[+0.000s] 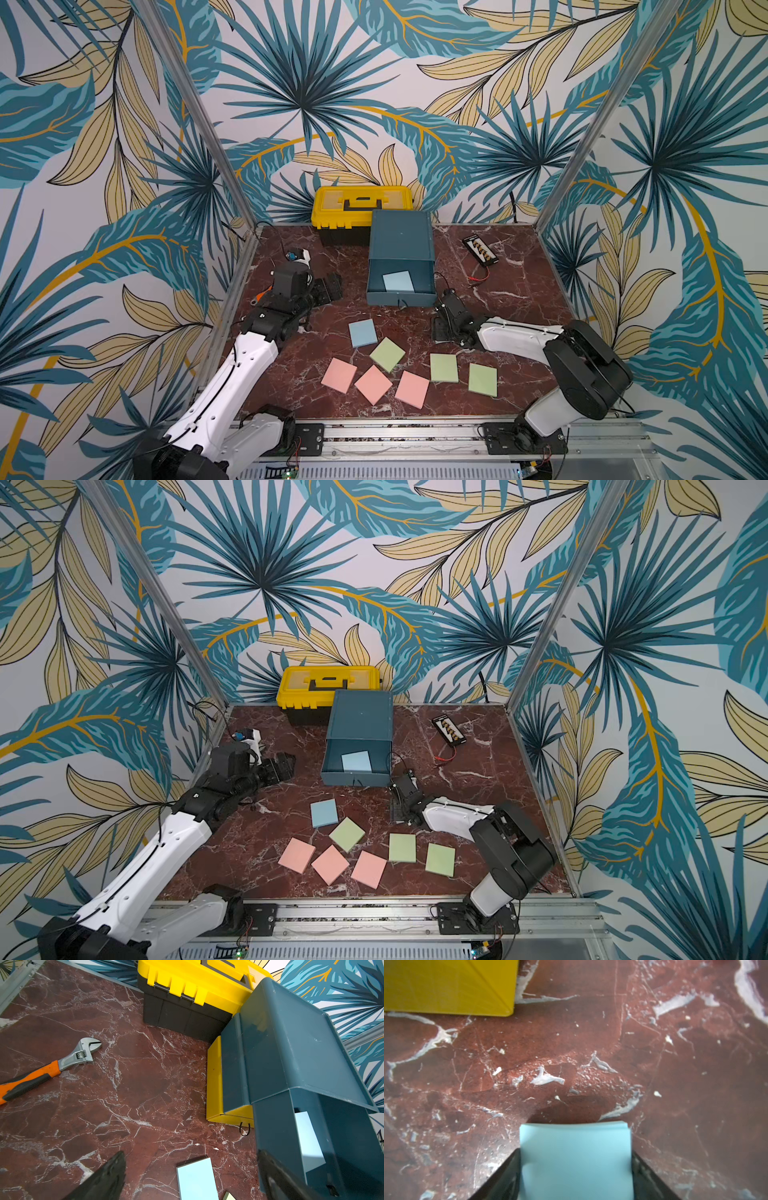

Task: Please put the sticky notes in the drawer by color
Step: Pick up the sticky notes from the center of the board, then place the sticky notes in the drawer.

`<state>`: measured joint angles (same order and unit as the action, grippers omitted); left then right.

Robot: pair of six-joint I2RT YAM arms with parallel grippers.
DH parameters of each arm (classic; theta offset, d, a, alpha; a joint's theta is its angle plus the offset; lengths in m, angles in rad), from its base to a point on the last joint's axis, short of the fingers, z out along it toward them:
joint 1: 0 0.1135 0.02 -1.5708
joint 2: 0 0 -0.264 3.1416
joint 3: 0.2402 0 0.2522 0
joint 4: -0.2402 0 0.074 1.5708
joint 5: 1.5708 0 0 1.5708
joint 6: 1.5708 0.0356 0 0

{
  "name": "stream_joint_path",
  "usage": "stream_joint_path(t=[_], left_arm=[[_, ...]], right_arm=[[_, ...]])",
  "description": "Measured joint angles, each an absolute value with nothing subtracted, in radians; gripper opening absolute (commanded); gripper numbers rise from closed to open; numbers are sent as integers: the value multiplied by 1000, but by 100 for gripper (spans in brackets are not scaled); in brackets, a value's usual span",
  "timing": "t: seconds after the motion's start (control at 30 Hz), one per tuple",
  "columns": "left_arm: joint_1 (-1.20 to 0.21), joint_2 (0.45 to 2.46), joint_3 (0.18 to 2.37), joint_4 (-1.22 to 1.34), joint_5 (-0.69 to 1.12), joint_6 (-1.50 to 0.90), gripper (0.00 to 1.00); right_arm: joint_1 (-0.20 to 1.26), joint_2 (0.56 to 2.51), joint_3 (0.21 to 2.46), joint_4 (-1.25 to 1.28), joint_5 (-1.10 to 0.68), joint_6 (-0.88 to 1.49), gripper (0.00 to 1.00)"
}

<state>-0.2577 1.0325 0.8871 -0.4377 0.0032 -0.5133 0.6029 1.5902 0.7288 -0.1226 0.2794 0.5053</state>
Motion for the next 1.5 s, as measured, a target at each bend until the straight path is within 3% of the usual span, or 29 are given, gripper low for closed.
stream_joint_path(t=[0.13, 0.5, 0.77, 1.03, 1.5], left_arm=[[-258, 1032, 887, -436, 3, -513, 100], [-258, 1033, 887, -422, 3, -514, 100], [-258, 1034, 887, -413, 4, -515, 100], [-258, 1040, 887, -404, 5, -524, 100], [-258, 1037, 863, -397, 8, -543, 100]], right_arm=[[603, 1571, 710, -113, 279, 516, 71], [603, 1521, 701, -203, 283, 523, 71], [603, 1298, 719, -367, 342, 523, 69], [603, 1131, 878, -520, 389, 489, 68], [632, 1317, 1276, -510, 285, 418, 66]])
